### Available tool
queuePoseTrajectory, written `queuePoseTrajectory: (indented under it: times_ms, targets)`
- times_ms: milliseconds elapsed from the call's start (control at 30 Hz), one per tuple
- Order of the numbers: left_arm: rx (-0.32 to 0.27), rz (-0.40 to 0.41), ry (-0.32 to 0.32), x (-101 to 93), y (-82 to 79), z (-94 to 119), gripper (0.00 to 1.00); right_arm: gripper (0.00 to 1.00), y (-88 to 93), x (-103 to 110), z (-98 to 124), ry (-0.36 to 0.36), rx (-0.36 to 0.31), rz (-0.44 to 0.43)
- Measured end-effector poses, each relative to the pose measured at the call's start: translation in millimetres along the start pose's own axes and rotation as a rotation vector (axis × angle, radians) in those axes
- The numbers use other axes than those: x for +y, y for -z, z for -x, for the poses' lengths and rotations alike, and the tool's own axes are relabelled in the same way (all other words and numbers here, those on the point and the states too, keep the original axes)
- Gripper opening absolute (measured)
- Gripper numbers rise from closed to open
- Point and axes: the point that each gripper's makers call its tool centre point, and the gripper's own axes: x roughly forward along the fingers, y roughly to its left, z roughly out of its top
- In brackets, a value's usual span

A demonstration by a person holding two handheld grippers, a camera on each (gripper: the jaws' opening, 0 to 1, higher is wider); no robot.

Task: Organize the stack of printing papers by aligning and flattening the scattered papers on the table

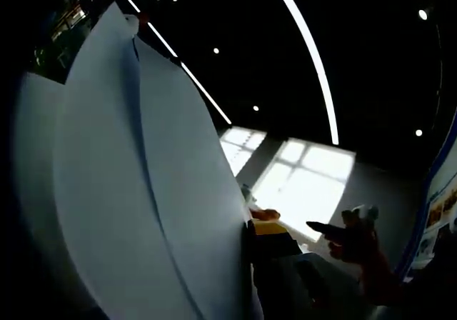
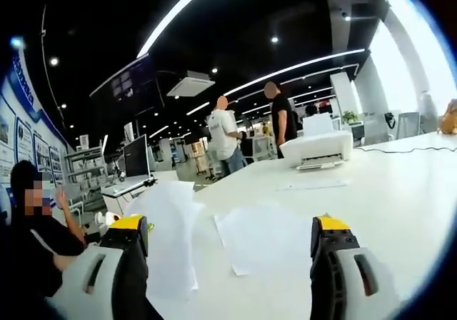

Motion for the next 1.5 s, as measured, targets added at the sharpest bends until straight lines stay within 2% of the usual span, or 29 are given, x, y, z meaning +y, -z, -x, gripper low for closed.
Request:
queuePoseTrajectory:
  times_ms: [1333, 1500]
  targets:
    - [0.000, -0.007, -0.001, 0.5, -0.5, 1.4, 0.08, 0.89, 13.6, -1.6, -2.4, 0.011, 0.038, -0.010]
    - [0.001, -0.006, -0.002, 0.9, -0.2, 0.8, 0.08, 0.89, 16.7, -13.4, -4.8, 0.030, 0.049, -0.022]
